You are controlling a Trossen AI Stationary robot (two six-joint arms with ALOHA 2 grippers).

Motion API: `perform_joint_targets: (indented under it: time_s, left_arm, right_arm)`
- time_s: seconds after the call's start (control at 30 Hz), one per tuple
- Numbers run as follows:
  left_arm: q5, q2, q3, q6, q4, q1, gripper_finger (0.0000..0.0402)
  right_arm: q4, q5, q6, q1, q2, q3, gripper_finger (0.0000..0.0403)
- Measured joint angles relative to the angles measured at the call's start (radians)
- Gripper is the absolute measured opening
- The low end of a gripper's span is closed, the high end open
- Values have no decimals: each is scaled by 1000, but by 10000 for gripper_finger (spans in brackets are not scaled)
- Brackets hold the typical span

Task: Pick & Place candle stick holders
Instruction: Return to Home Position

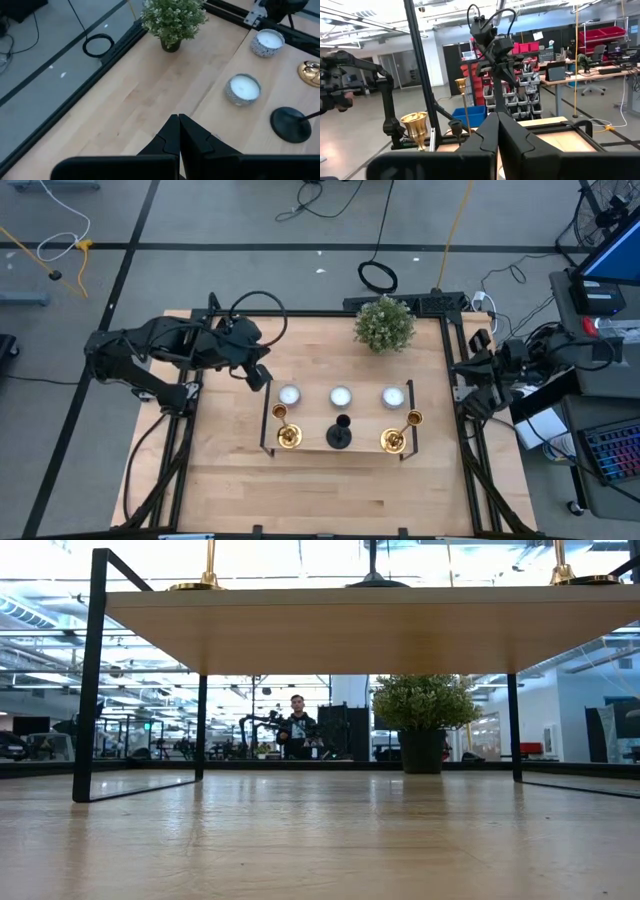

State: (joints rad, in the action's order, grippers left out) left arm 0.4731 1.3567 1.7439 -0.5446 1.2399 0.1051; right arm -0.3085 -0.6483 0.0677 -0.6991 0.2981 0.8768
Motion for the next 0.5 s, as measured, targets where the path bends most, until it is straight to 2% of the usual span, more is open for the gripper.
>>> perform_joint_targets:
  time_s: [0.23, 0.5]
  left_arm:
    - [23, 0, 0, -55, 24, 0, 0]
    - [31, 0, 0, -94, 51, 0, 0]
  right_arm:
    - [-5, 27, 1, 0, -91, -62, 0]
    - [156, 138, 87, 0, -202, -295, 0]
